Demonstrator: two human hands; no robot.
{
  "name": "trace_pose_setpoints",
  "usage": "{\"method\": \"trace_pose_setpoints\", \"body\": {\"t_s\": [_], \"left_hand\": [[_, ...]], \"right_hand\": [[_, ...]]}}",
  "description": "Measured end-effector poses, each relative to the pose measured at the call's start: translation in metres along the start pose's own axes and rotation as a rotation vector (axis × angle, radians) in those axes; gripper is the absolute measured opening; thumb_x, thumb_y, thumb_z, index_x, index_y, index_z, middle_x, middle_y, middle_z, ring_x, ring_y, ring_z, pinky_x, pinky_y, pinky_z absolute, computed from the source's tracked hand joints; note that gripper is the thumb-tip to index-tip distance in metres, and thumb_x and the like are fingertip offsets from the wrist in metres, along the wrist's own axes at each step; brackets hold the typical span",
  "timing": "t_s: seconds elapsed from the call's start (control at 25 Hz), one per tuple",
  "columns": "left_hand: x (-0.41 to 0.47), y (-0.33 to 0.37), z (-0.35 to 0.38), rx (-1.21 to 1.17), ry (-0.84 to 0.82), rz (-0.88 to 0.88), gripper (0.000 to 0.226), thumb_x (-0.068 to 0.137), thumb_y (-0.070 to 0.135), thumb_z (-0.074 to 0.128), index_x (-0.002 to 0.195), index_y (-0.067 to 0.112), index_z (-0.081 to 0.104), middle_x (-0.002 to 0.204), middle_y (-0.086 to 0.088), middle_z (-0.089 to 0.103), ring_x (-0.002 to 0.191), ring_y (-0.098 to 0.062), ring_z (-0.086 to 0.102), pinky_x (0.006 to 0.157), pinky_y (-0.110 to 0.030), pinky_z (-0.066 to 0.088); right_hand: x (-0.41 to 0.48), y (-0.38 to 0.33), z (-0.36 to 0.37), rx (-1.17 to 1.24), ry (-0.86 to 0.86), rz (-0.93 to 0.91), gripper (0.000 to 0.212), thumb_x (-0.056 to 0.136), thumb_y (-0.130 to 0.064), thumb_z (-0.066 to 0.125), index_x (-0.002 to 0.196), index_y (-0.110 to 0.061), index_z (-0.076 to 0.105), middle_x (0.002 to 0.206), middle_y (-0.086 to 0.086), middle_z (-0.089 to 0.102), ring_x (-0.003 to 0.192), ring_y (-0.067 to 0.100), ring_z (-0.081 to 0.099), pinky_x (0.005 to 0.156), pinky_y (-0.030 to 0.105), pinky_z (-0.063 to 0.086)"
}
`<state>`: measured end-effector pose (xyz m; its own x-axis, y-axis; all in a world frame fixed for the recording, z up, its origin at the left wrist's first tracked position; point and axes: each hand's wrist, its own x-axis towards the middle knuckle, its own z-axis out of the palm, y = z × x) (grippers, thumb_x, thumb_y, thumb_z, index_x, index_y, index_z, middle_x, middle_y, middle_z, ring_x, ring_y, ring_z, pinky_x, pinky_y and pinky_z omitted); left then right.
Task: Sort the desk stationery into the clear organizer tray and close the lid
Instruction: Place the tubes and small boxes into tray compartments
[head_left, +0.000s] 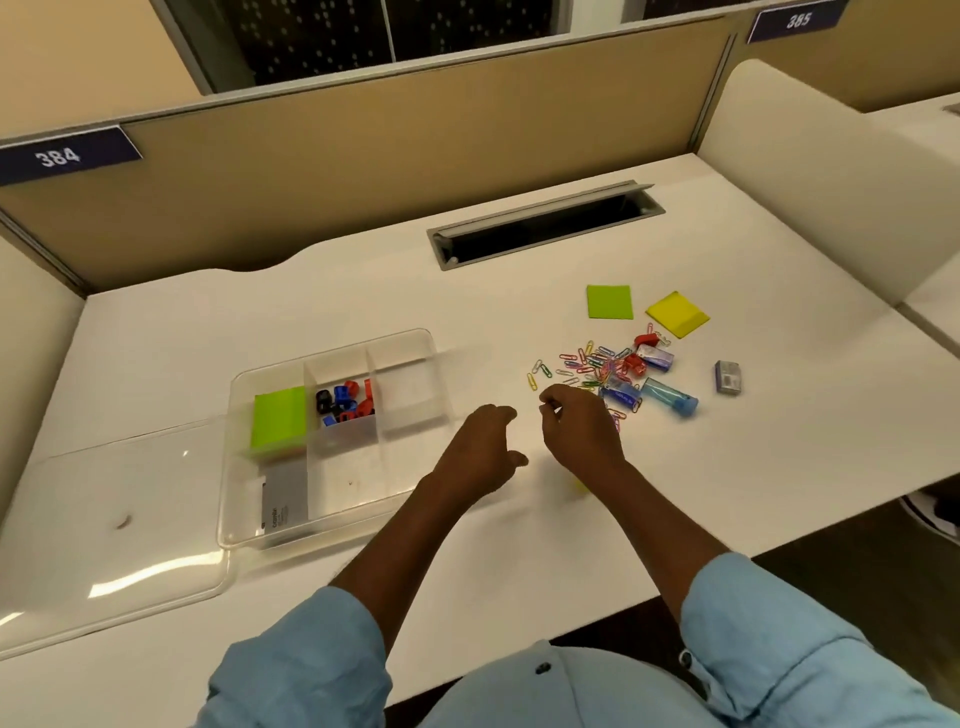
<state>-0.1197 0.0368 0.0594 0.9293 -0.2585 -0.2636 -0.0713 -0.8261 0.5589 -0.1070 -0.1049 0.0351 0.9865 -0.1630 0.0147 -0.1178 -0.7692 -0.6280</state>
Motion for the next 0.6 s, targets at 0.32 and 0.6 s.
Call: {"method": "trace_pose_setpoints", "body": {"t_s": [0.32, 0.6], "left_hand": [[0.031, 0.045, 0.055, 0.178, -0.294, -0.007, 0.122, 0.06, 0.027, 0.087, 0.149, 0.016, 0.005, 0.155, -0.009, 0.013, 0.139, -0.027, 0.028, 0.11, -0.035, 0.034], [0.041, 0.058, 0.081, 0.207, -0.277, -0.023, 0.112, 0.062, 0.028, 0.086, 0.148, 0.015, 0.015, 0.152, -0.006, 0.021, 0.137, -0.025, 0.029, 0.111, -0.036, 0.034]], "right_hand": [[0.015, 0.074, -0.037, -0.134, 0.045, 0.135, 0.037, 0.089, -0.02, 0.062, 0.125, -0.013, 0.059, 0.121, 0.009, 0.065, 0.111, 0.024, 0.06, 0.091, 0.034, 0.052], [0.04, 0.127, -0.064, -0.417, 0.023, 0.199, 0.053, 0.085, -0.024, 0.065, 0.132, -0.013, 0.044, 0.128, 0.012, 0.051, 0.115, 0.029, 0.049, 0.089, 0.039, 0.045]]}}
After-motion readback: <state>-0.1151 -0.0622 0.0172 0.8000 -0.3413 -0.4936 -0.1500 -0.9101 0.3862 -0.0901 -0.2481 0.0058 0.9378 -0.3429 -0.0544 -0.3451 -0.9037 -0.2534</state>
